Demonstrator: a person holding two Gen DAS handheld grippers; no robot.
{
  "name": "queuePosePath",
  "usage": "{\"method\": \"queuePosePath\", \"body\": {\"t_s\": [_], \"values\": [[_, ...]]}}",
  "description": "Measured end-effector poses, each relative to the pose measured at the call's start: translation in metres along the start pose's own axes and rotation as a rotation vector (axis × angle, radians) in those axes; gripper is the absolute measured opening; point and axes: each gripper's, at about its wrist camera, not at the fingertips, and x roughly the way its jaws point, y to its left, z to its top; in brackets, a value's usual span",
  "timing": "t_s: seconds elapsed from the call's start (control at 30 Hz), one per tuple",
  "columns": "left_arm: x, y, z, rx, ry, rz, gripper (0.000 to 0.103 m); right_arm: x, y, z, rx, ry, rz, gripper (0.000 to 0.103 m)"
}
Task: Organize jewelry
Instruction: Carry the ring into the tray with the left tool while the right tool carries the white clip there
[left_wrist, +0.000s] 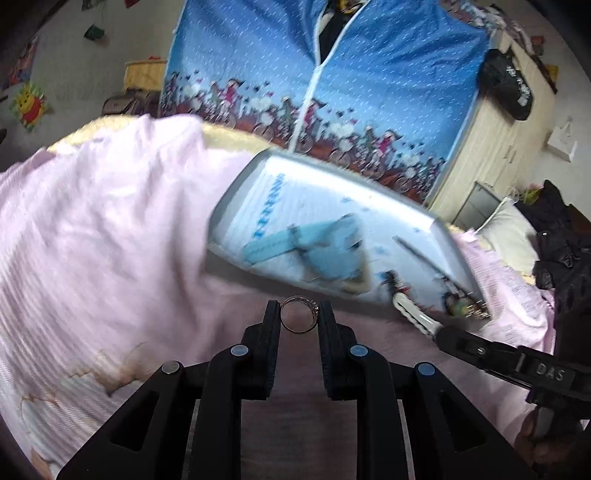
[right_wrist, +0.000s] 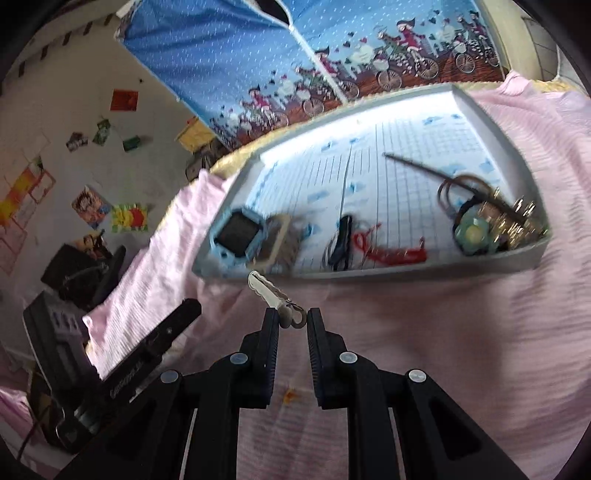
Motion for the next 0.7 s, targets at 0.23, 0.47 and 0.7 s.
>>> {"method": "queuePosePath", "body": {"t_s": [0.23,0.47,0.7], "values": [[0.019,-0.05,0.026,0.046,0.016,-0.072,0.017,-0.031,-0.015,0.02,0.024,-0.143,-0.096,0.015],[0.063,-0.091,0.038,0.119,0.113,-0.105,0.017,-0.046,-0.058,0.031,0.147,-0.18,-0.158,0.015],[0.104,-0.104,0.027,0.188,0.217,-0.096,0.017,-0.036,-0.078,0.031,0.193,-0.145,-0.191,0.015]]}}
